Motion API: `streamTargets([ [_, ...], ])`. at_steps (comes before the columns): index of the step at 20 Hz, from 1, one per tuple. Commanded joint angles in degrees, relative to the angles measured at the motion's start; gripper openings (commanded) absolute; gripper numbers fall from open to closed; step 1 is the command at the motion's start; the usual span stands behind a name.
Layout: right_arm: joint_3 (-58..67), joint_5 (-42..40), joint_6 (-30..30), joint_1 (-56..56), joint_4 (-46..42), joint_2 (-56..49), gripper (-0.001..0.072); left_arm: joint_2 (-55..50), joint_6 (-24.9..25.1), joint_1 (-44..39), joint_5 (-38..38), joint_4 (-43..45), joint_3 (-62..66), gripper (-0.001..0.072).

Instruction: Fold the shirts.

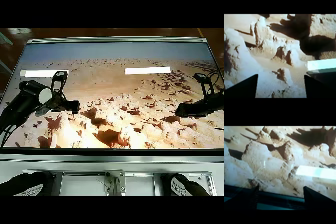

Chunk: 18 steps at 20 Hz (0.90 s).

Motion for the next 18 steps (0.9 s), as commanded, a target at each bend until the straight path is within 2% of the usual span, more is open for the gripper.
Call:
streamTargets([
  [1,-0.02,0.02,0.0,0.04,0.0,0.0,0.0672,-0.04,0.0,0.0,0.02,0.0,0.0,0.0704],
  [15,-0.02,0.0,0.02,0.04,0.04,0.0,0.0672,-0.04,0.0,0.0,0.02,0.0,0.0,0.0704],
  [18,-0.02,-0.52,0.02,0.07,0.87,0.0,0.0672,-0.17,-1.05,0.0,4.42,-0.02,0.0,0.0703],
])
